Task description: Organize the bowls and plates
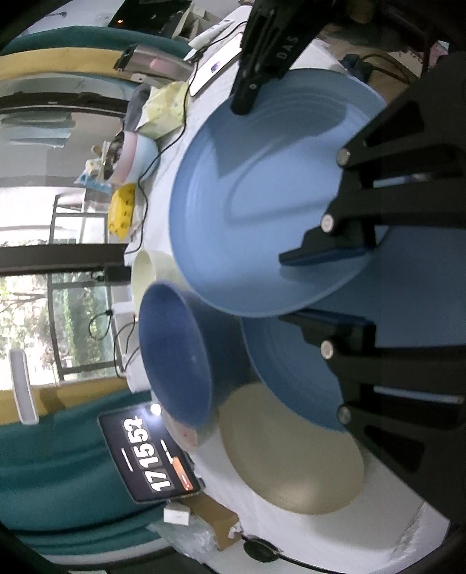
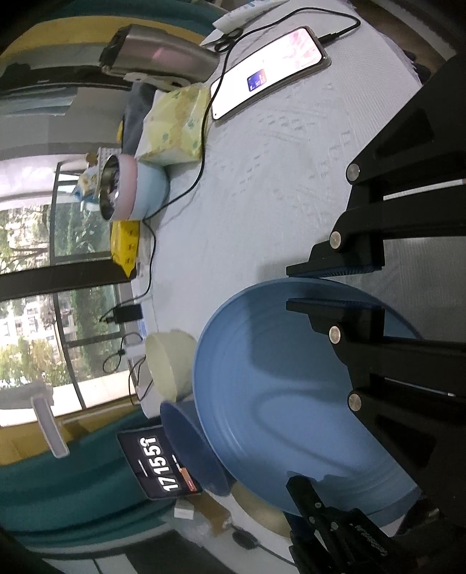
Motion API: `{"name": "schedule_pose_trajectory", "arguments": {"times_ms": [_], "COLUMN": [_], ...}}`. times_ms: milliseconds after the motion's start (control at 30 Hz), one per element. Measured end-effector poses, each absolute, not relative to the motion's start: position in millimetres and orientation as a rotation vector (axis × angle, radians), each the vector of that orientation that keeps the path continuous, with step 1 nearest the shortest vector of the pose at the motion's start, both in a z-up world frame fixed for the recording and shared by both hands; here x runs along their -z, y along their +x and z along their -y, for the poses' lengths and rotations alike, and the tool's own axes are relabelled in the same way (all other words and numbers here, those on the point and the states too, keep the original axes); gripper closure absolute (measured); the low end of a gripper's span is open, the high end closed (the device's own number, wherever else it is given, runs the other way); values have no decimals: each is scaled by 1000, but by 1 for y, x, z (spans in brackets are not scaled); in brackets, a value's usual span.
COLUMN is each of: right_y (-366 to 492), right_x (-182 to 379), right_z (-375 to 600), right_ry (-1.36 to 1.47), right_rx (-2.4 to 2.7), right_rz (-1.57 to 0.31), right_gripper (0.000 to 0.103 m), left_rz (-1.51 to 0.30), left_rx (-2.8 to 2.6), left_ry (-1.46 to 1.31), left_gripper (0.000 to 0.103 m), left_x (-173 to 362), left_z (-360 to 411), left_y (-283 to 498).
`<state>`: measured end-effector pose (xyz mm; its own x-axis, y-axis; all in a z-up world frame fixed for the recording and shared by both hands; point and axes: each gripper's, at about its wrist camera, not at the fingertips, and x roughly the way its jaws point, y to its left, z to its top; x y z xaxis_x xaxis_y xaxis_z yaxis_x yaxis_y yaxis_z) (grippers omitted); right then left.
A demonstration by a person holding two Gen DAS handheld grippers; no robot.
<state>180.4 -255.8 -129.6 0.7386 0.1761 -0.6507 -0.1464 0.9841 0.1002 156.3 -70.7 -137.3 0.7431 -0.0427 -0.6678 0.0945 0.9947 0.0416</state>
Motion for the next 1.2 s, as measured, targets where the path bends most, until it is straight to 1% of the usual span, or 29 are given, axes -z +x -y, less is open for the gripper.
{"name": "schedule_pose_trajectory", "arguments": {"times_ms": [500, 967, 1200], "right_y": [165, 161, 164], "right_x": [131, 139, 148], "right_z": [201, 173, 165], "right_ry": [-13, -51, -61], "right_rx": [-245, -280, -281], "right_rz": [-728, -752, -774], "right_gripper": [90, 89, 89], "left_rz": [-697, -701, -736], "left_rx": [-15, -76, -87], "left_ry": [79, 86, 78], "left_gripper": [78, 76, 75], "left_x": [140, 151, 161], "left_z": [24, 4, 0], "left_y": [125, 112, 117]}}
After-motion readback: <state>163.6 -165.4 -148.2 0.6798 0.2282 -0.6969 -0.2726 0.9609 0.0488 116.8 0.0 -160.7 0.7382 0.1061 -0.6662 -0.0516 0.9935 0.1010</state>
